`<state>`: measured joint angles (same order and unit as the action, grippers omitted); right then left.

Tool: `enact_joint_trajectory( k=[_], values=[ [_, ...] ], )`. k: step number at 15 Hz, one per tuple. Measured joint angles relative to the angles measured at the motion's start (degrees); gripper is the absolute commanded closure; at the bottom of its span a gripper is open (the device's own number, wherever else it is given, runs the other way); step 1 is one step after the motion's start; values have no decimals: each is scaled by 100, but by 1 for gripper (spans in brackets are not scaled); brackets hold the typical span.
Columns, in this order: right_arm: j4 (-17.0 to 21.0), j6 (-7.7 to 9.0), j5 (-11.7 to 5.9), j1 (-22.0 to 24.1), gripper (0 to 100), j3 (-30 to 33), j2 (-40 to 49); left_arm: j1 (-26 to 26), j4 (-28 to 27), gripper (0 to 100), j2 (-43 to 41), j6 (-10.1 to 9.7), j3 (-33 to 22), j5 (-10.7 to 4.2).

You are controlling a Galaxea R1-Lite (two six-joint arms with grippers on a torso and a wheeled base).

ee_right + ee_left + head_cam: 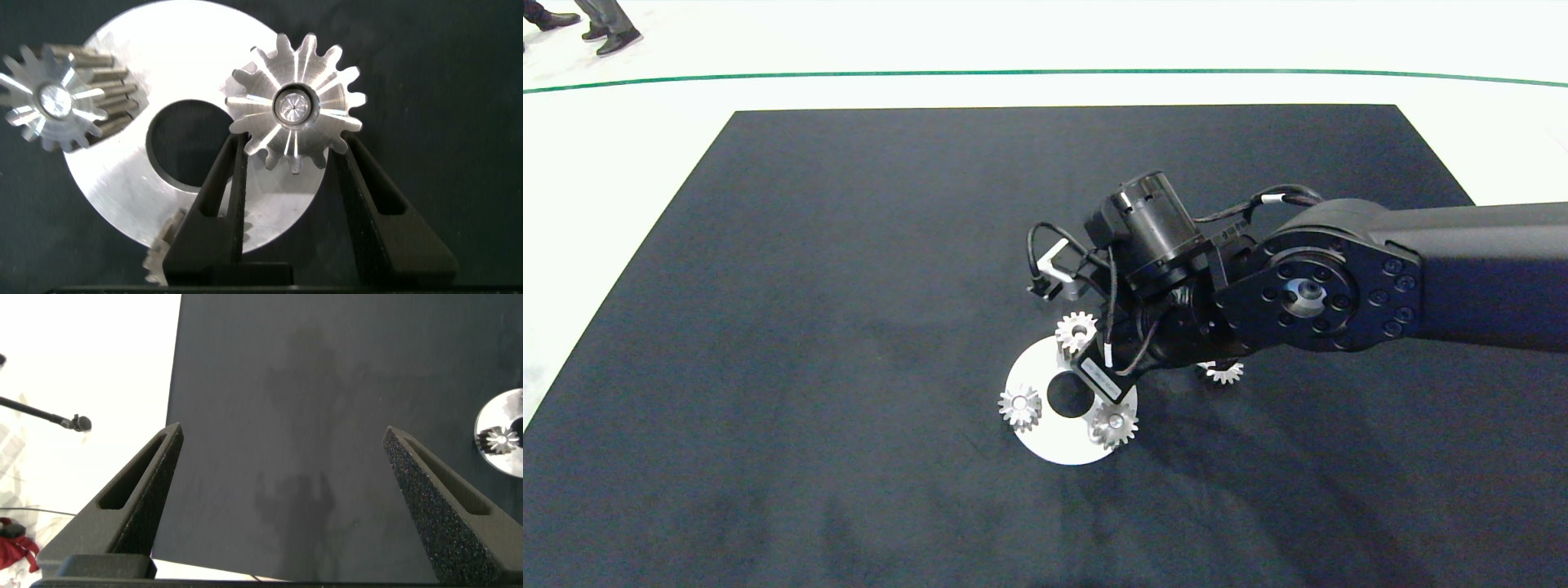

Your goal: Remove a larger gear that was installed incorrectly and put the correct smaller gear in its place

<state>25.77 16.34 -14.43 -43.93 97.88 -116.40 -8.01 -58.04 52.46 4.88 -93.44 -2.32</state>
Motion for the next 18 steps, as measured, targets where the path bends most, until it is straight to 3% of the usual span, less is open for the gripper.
enact_joint_trajectory(
  k=[4,9,13,18],
  values=[
    [-568,2,-188,-13,100,-494,90,2,0,0,-4,16,6,0],
    [-627,-7,-185,-24,100,-673,311,-1,0,0,-6,83,50,0],
    [-1067,-5,-196,-90,100,-973,650,-6,0,0,-15,88,55,0],
    [-1084,-9,-194,-134,100,-1334,1157,-4,0,0,-15,90,55,0]
  ],
)
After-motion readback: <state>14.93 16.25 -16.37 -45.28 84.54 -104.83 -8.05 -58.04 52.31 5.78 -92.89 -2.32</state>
